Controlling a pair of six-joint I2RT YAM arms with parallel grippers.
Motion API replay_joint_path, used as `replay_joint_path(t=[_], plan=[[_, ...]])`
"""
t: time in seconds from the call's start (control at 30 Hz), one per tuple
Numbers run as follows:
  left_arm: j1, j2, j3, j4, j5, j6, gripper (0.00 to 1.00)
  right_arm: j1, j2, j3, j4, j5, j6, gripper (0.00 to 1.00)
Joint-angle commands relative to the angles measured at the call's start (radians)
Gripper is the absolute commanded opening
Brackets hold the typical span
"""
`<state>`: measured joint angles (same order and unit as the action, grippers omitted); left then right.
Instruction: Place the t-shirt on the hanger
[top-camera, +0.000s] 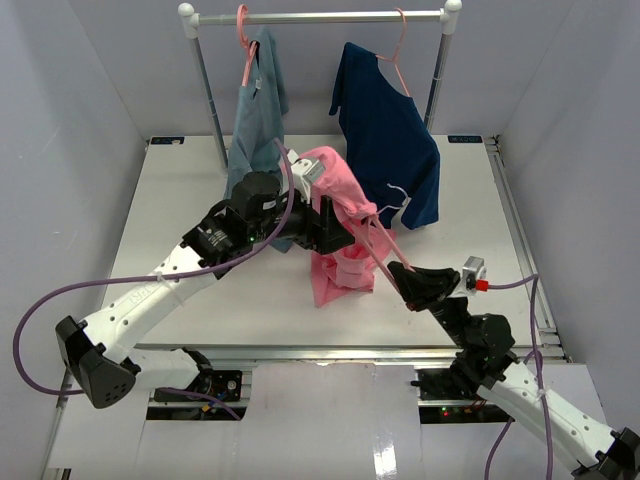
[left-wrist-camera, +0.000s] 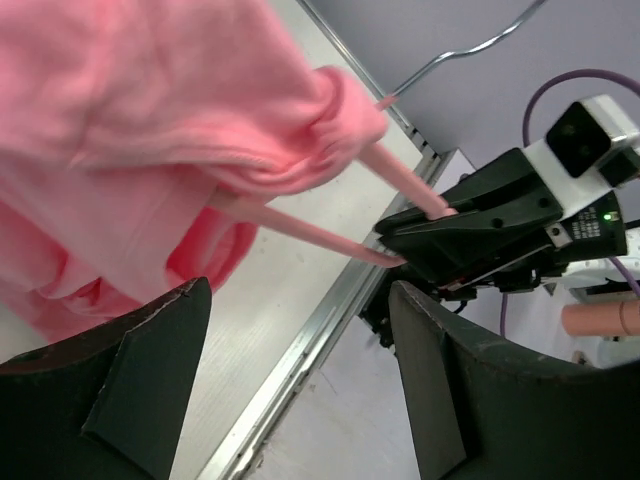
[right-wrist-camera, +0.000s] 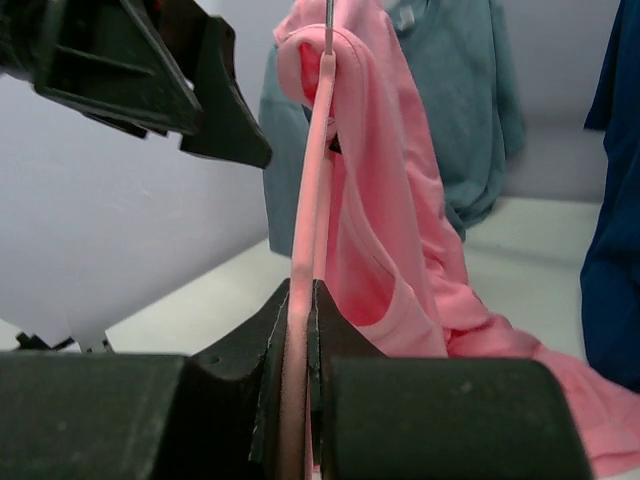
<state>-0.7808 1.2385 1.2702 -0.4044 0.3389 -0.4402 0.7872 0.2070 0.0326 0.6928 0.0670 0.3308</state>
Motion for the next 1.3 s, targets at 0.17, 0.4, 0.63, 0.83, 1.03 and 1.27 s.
replay_joint_path(t=[0.17, 0.4, 0.63, 0.83, 1.03, 1.27], plan=[[-0.005, -0.053, 0.154, -0.154, -0.043, 0.367, 0.80, 0.000, -0.159, -0.135, 0.141, -0.035, -0.034, 0.08], [-0.021, -0.177, 0.240, -0.128, -0.005, 0.676, 0.71, 0.000, -0.251, -0.062, -0.090, -0.152, -0.066, 0.08], [-0.027, -0.279, 0.202, -0.152, 0.168, 0.913, 0.74, 0.000, -0.283, -0.025, -0.188, -0.178, -0.065, 0.08], [-0.028, -0.291, 0.170, -0.342, 0.190, 1.056, 0.76, -0.001, -0.285, -0.011, -0.217, -0.236, -0.060, 0.08], [-0.038, -0.247, 0.148, -0.401, 0.193, 1.084, 0.73, 0.000, -0.250, 0.013, -0.223, -0.298, -0.051, 0.08], [-0.060, -0.305, 0.050, -0.384, 0.149, 1.102, 0.63, 0.000, -0.277, 0.003, -0.260, -0.288, -0.040, 0.08]])
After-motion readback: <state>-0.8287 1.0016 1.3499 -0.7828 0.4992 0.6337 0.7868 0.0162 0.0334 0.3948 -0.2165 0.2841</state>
